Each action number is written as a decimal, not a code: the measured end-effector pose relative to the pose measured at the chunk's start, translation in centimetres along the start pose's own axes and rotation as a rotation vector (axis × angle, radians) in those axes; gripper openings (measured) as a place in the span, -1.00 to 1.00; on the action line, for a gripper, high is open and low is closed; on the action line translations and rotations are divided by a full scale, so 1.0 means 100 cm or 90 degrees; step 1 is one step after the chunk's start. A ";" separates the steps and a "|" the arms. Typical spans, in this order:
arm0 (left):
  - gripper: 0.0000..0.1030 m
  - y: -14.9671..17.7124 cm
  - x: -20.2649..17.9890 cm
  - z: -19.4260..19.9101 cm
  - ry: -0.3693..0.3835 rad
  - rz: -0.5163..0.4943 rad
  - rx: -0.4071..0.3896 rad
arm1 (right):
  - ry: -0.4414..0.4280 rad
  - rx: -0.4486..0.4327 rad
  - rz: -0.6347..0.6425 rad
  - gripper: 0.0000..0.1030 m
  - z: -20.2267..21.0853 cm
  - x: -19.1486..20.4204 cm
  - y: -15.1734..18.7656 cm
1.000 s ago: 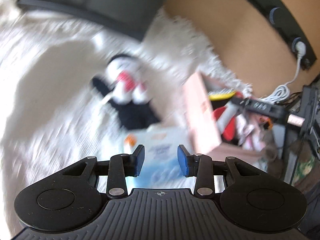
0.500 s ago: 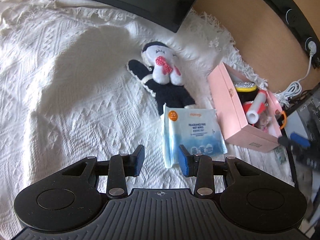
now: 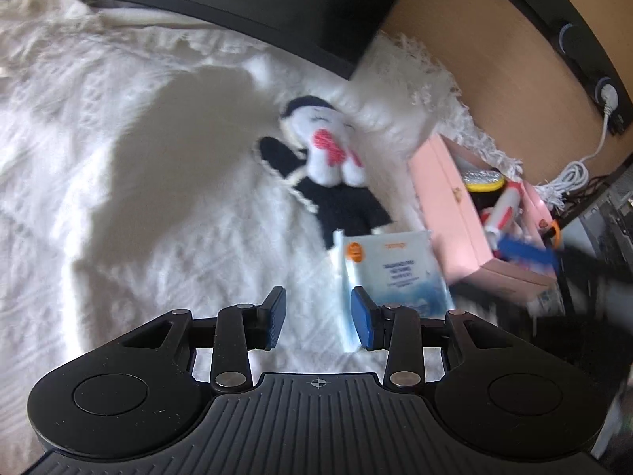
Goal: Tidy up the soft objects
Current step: 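Grasp the black-and-white plush bunny with the right tool, then grasp the blue wet-wipes pack with the left tool while the right tool holds the bunny, then lift the wet-wipes pack toward the pink box with the left tool, then drop the wipes into the box with the left tool while the right tool lowers the bunny in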
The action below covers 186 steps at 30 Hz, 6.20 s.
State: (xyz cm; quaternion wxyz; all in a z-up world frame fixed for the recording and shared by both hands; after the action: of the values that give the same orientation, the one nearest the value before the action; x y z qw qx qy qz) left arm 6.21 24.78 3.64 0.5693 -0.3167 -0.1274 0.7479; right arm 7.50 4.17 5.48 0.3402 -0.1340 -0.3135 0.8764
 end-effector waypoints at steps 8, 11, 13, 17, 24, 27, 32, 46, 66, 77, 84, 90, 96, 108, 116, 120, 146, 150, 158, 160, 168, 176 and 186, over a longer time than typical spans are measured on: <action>-0.23 0.033 0.034 0.014 0.007 0.053 0.022 | 0.005 0.117 -0.087 0.61 -0.138 -0.020 -0.063; -0.23 0.040 0.047 0.021 0.007 0.066 0.021 | 0.007 0.145 -0.113 0.65 -0.165 -0.024 -0.057; -0.23 0.042 0.055 0.025 0.005 0.073 0.021 | -0.008 0.145 -0.146 0.60 -0.165 -0.024 -0.058; -0.23 0.037 0.065 0.023 -0.001 0.083 0.025 | 0.001 0.146 -0.084 -0.04 -0.156 -0.006 -0.062; -0.23 0.018 0.051 0.013 0.009 0.032 0.025 | -0.068 0.084 -0.098 -0.30 -0.087 0.002 -0.082; -0.23 0.011 0.039 0.007 0.023 0.010 0.026 | -0.092 0.034 -0.107 -0.34 -0.048 0.004 -0.090; -0.23 0.003 0.016 -0.006 0.049 -0.020 0.030 | -0.059 -0.070 -0.087 -0.36 0.020 -0.002 -0.095; -0.23 -0.032 -0.069 -0.068 0.119 -0.206 0.070 | 0.176 0.011 -0.234 -0.36 0.144 -0.074 0.083; -0.19 0.020 -0.094 -0.062 0.145 -0.299 0.151 | 0.307 0.055 -0.367 0.72 0.088 -0.119 0.187; -0.18 0.033 -0.125 -0.041 0.064 -0.351 0.101 | 0.324 -0.003 -0.360 0.85 0.089 -0.117 0.197; -0.18 0.035 -0.134 -0.043 0.076 -0.376 0.098 | 0.318 -0.006 -0.358 0.90 0.089 -0.116 0.198; 0.06 0.054 -0.147 -0.047 0.077 -0.430 0.109 | 0.318 -0.005 -0.358 0.90 0.088 -0.116 0.198; 0.31 0.073 -0.162 -0.045 0.062 -0.473 0.114 | 0.318 -0.006 -0.358 0.91 0.088 -0.116 0.198; 0.30 0.080 -0.164 -0.037 0.022 -0.466 0.088 | 0.319 -0.005 -0.359 0.91 0.088 -0.116 0.198; 0.62 0.098 -0.159 -0.029 0.029 -0.441 0.105 | 0.319 -0.006 -0.359 0.92 0.088 -0.116 0.198; 0.86 0.107 -0.165 -0.031 0.049 -0.472 0.081 | 0.320 -0.005 -0.359 0.92 0.088 -0.116 0.198; 0.63 0.090 -0.144 -0.050 -0.008 -0.382 0.062 | 0.325 0.026 -0.350 0.90 0.095 -0.129 0.174; 0.63 0.091 -0.144 -0.049 -0.010 -0.387 0.057 | 0.305 0.056 -0.411 0.90 0.084 -0.149 0.179; 0.62 0.090 -0.142 -0.048 -0.010 -0.382 0.054 | 0.283 0.066 -0.355 -0.09 0.100 -0.136 0.163; 0.61 0.090 -0.142 -0.047 -0.009 -0.376 0.054 | 0.268 0.056 -0.346 -0.11 0.112 -0.130 0.157; 0.59 0.086 -0.149 -0.028 0.040 -0.364 0.045 | 0.252 0.011 -0.295 -0.13 0.166 -0.107 0.134; 0.59 -0.006 -0.203 0.016 0.131 -0.334 -0.103 | 0.264 -0.041 -0.282 -0.13 0.190 -0.107 0.129; 0.49 -0.069 -0.272 -0.150 0.106 -0.364 0.062 | 0.235 -0.055 -0.308 -0.13 0.157 -0.138 0.124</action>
State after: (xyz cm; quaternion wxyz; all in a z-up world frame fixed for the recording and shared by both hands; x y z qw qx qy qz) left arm 24.87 -0.98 4.91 0.7797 -0.3006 -0.1279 0.5342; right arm 4.22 -19.51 9.93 0.5842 -0.2269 -0.3057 0.7168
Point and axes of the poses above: each gripper's, at about its wrist camera, not at the fingertips, and z roughly against the way its jaws point, x to its left, y to its underside, the point moved 3 cm from there along -z, roughly the way its jaws point, and after that the axes turned 6 degrees about -y, right-handed, at the moved point
